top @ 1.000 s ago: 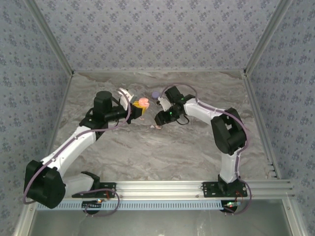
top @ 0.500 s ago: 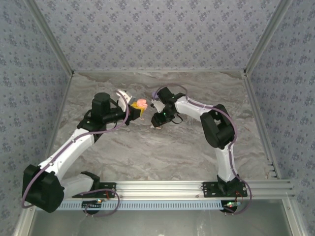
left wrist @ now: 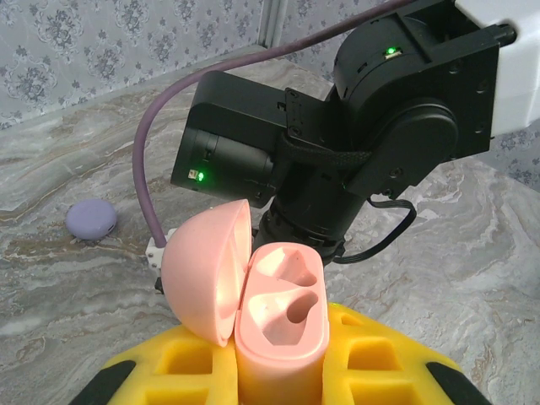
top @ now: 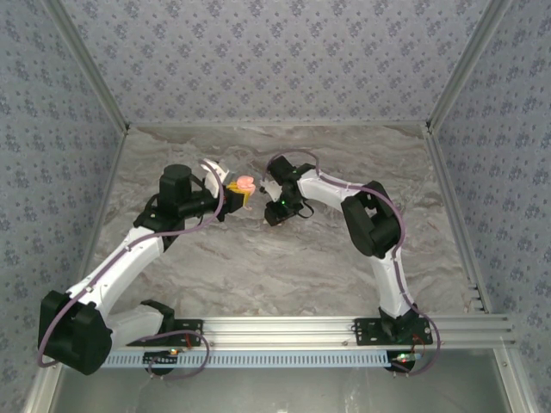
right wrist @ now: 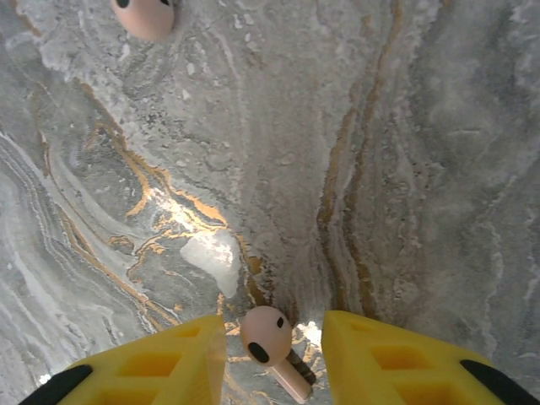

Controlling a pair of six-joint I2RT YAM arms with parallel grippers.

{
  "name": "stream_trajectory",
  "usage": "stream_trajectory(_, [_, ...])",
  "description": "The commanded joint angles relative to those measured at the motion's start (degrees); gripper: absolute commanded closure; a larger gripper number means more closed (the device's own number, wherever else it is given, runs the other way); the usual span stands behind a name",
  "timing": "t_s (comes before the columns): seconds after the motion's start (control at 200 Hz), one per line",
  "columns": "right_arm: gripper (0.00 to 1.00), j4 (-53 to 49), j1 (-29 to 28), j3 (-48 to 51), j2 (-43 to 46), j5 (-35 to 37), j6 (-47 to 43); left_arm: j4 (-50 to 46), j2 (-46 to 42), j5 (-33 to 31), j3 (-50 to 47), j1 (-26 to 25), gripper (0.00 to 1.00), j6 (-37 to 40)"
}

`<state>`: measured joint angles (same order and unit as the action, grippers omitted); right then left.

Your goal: Insert the wireless bluetooth earbuds into the charging case

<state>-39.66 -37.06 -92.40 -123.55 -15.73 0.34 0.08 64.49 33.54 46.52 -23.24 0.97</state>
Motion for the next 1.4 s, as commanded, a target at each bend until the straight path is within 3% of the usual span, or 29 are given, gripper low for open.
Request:
stream_trajectory(0.0, [0.64, -2.7, -0.5, -1.6, -1.1, 2.8, -0.4, 0.3, -1.3, 0.1, 0.1, 0.4, 0.88, 0.6])
stream_trajectory(0.25, [0.73, -1.4, 1.1, 0.2, 0.1, 5.0, 3.9, 0.5, -0.9, 0.3, 0.1, 0.4, 0.88, 0.3])
stream_trajectory(0.62, [0.73, -1.2, 6.1, 7.0, 4.4, 14.4, 15.3, 1.2, 0.1, 0.7, 0.5, 0.4, 0.88, -0.3])
stream_trajectory(0.775, [0.73, -0.6, 7.4, 9.2, 5.2, 14.2, 17.6, 1.2, 0.4, 0.7, 0.6, 0.4, 0.88, -0.3])
stream_trajectory(1.099, [0.63, -0.8, 7.0, 8.6, 7.7, 10.4, 17.4, 0.9, 0.4, 1.1, 0.9, 0.4, 0.88, -0.1])
stream_trajectory(1.214, [0.56, -1.2, 6.9, 8.2, 9.1, 9.1, 17.9, 0.6, 0.4, 1.2, 0.9, 0.4, 0.88, 0.2])
stream_trajectory(1.394, [0.52, -2.9, 6.7, 7.8, 9.7, 7.1, 22.0, 0.9, 0.4, 1.5, 0.9, 0.4, 0.88, 0.1])
